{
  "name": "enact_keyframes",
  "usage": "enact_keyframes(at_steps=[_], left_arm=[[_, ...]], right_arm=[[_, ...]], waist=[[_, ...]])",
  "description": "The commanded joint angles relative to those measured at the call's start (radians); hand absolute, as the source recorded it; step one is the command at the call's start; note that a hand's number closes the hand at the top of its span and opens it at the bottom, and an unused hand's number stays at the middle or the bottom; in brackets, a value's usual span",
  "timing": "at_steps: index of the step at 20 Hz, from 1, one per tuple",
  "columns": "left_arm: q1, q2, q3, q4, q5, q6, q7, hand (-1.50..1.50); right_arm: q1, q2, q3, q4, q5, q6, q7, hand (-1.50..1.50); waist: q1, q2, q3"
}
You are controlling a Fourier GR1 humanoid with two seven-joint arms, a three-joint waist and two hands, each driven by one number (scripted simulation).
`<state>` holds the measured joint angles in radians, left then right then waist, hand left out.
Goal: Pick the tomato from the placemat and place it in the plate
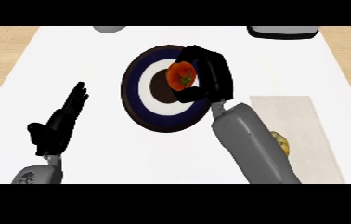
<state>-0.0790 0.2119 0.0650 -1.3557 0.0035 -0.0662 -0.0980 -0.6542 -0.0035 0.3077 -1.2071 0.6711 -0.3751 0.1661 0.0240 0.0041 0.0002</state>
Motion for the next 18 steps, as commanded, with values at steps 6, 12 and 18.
enact_keyframes(at_steps=[6,12,18], left_arm=[[-0.021,0.001,0.016,0.003,0.005,-0.011,0.008,0.0],[-0.028,-0.052,-0.025,0.021,-0.028,0.017,-0.011,0.0],[0.021,0.007,0.016,-0.005,-0.004,-0.024,-0.032,0.0]], right_arm=[[-0.182,0.003,0.118,0.29,-0.276,-0.256,0.099,-1.5],[-0.246,0.004,0.102,0.388,-0.529,-0.376,-0.049,-1.5],[-0.151,0.004,-0.101,0.232,-0.704,-0.299,-0.22,-1.5]], waist=[[0.003,0.001,0.0],[0.032,0.01,0.001],[-0.002,0.001,0.001]])
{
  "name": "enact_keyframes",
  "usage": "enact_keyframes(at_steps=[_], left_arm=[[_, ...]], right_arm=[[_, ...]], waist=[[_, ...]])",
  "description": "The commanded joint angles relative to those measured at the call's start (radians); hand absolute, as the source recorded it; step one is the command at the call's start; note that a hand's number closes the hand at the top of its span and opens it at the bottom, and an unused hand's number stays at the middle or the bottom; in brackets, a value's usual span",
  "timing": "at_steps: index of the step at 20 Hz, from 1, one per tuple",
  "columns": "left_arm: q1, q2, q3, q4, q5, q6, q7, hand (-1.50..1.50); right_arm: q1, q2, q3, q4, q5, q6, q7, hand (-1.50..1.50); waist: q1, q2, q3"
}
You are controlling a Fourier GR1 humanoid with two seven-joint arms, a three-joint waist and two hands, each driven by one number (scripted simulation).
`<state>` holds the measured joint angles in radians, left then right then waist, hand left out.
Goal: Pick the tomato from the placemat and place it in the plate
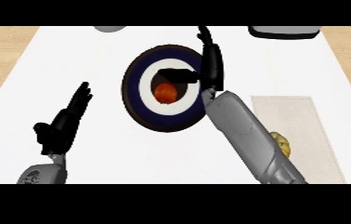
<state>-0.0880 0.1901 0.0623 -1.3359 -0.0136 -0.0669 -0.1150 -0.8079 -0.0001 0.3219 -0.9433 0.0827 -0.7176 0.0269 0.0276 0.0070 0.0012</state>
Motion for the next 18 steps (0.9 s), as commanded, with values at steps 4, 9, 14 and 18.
enact_keyframes(at_steps=[4,9,14,18], left_arm=[[0.027,-0.01,0.015,0.021,-0.007,0.019,-0.041,0.0],[0.057,0.011,0.006,-0.033,-0.008,-0.009,-0.025,0.0],[0.016,0.018,0.032,-0.033,0.011,-0.01,0.031,0.0],[0.02,0.021,0.049,-0.003,0.019,-0.031,-0.015,0.0]], right_arm=[[0.201,-0.039,-0.222,-0.066,-0.267,0.223,-0.331,-1.5],[0.297,-0.145,-0.328,0.012,-0.36,0.459,-0.485,-1.5],[0.358,-0.213,-0.355,0.152,-0.35,0.642,-0.676,-1.5],[0.335,-0.251,-0.377,0.26,-0.325,0.74,-0.786,-1.5]], waist=[[-0.022,0.002,0.001],[-0.019,-0.002,0.0],[-0.019,-0.003,0.0],[-0.02,-0.004,-0.001]])
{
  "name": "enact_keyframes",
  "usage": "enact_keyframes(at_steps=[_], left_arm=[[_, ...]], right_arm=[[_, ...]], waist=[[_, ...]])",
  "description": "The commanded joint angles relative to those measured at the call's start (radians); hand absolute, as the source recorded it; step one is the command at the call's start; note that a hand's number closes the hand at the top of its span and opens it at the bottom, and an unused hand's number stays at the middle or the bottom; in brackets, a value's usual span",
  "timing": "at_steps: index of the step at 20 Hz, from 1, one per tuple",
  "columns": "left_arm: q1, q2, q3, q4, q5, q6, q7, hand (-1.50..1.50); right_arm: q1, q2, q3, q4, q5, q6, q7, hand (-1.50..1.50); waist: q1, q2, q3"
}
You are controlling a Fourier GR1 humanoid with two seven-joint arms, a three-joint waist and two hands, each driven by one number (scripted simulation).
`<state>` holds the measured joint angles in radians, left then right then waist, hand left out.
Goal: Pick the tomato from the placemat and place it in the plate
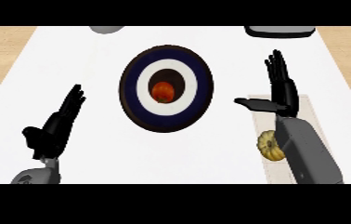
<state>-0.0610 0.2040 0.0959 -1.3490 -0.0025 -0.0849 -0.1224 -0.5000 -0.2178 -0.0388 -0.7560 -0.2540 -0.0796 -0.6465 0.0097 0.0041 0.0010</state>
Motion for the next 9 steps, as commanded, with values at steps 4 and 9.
enact_keyframes(at_steps=[4,9], left_arm=[[0.02,-0.016,-0.01,-0.046,-0.006,-0.006,0.023,0.0],[-0.062,-0.012,0.007,0.06,-0.015,-0.013,-0.031,0.0]], right_arm=[[-0.124,-0.035,-0.054,0.325,0.061,0.104,-0.176,-1.5],[-0.162,-0.064,-0.098,0.476,0.085,0.106,-0.336,-1.5]], waist=[[0.008,0.0,0.0],[0.012,0.005,0.001]])
